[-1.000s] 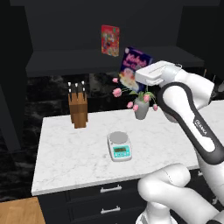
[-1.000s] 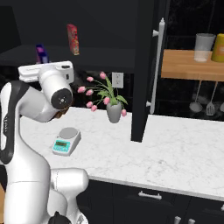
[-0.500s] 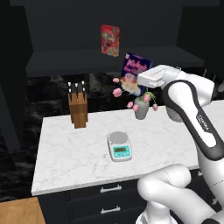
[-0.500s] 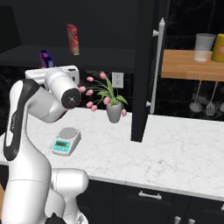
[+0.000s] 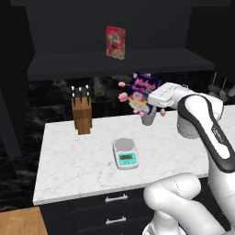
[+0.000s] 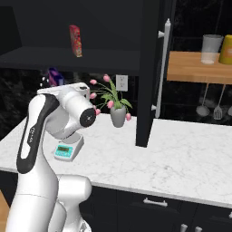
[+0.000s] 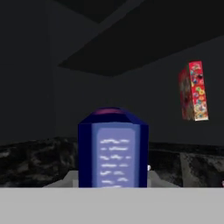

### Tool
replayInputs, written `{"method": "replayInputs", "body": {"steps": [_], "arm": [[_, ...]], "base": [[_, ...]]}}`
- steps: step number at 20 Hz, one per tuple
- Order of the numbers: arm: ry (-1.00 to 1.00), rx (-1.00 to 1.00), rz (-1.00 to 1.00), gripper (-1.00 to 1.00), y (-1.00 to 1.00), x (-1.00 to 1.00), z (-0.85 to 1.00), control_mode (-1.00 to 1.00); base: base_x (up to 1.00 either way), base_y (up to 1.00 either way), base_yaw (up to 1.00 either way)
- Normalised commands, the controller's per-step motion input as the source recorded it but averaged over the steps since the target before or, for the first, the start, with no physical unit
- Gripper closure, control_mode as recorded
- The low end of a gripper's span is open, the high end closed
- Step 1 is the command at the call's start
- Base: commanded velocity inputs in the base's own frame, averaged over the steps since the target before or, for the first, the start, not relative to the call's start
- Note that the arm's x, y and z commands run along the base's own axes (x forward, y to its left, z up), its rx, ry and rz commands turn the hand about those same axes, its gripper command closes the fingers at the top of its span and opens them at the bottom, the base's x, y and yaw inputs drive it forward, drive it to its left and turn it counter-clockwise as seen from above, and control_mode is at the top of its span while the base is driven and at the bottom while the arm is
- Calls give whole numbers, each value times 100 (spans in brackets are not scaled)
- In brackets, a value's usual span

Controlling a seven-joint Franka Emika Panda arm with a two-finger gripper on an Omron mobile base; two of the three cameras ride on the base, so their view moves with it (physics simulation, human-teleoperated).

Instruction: Pick the cereal and place it on the digital scale for weighing, and close the cabinet.

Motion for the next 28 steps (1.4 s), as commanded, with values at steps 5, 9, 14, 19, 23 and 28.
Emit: {"method": "replayInputs", "body": {"steps": [5,9,14,19,23,28], "arm": [[0,-1,13,100,-28,6,-45,-100],[0,-8,12,100,-3,23,-34,-100],[0,-7,11,100,-8,5,-32,-100],[-2,-7,10,100,-6,1,-25,-100],[-17,-10,5,100,5,0,-31,-100],[-14,-4,2,100,35,0,-42,-100]], "base": [[0,0,0],[0,0,0],[0,0,0],[0,0,0],[0,0,0],[0,0,0]]}}
